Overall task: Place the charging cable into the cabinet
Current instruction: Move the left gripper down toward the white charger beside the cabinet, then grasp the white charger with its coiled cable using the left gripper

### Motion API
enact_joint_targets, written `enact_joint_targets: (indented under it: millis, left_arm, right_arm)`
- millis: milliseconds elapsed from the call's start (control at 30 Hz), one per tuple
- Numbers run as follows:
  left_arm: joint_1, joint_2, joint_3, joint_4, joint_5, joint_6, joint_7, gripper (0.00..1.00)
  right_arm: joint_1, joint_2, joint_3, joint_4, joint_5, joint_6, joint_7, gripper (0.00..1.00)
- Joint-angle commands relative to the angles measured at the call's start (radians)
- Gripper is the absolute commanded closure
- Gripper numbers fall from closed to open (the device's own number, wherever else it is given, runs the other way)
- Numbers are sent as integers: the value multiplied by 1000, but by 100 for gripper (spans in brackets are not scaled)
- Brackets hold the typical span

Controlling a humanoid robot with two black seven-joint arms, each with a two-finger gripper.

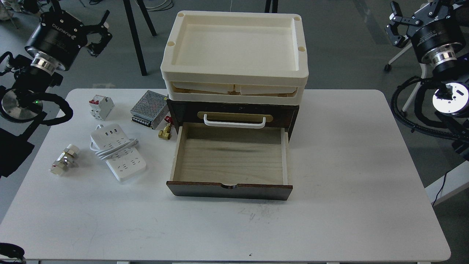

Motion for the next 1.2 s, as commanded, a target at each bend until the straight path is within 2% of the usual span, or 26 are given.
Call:
enact_joint_targets:
  millis: [0, 133, 167, 233, 300, 333, 367, 433, 467, 567, 700, 767, 900, 967, 1000, 1167]
  left_arm:
    - [5, -6, -1, 2, 0, 0, -4, 0]
    - [11, -8, -10, 17, -23, 0, -16, 0]
    - [12, -10, -17, 54, -43, 0, -22, 0]
    - [18, -23, -27, 207, -103, 0, -30, 0]
    - [12, -86, -31, 301, -147, 0, -37, 0]
    - [11, -109, -40, 313, -157, 0, -60, 0]
    - [23, -115, -74, 317, -163, 0, -118, 0]
    - [61, -100, -151, 300, -169, 0, -279, 0]
    - [99, -89, -180, 268, -169, 0, -310, 0]
    - [152, -34, -235, 81, -166, 0, -310, 0]
    - [241, 114, -235, -276, -77, 0, -310, 0]
    - [267, 215, -249, -454, 105, 0, -310, 0]
    - [298, 383, -225, -685, 612, 16, -310, 2]
    - [339, 455, -176, -757, 873, 112, -310, 2]
    - [351, 489, -139, -780, 991, 136, -310, 2]
    - [350, 639, 86, -780, 1534, 166, -310, 2]
  right_arm:
    - [-2, 2, 6, 2, 0, 0, 0, 0]
    - [1, 1, 9, 5, 0, -3, 0, 0]
    - [1, 1, 9, 5, 0, -3, 0, 0]
    - [0, -1, 12, 10, 3, 4, 0, 0]
    - [-3, -1, 12, 21, 3, 18, 0, 0]
    - [-3, -2, 12, 25, 3, 31, 0, 0]
    - [-5, -2, 12, 27, 3, 41, 0, 0]
    - [-7, -2, 12, 28, 3, 51, 0, 0]
    - [-7, -2, 12, 28, 3, 51, 0, 0]
    - [-11, -10, 12, 31, 4, 54, 0, 0]
    - [-48, -31, 15, 73, 4, 49, 0, 0]
    - [-72, -57, 29, 105, 4, 46, 0, 0]
    - [-187, -140, 150, 259, 7, 32, 0, 0]
    - [-268, -169, 223, 336, 7, 28, 0, 0]
    - [-305, -178, 253, 359, 6, 28, 0, 0]
    - [-401, -209, 300, 373, 6, 31, 0, 0]
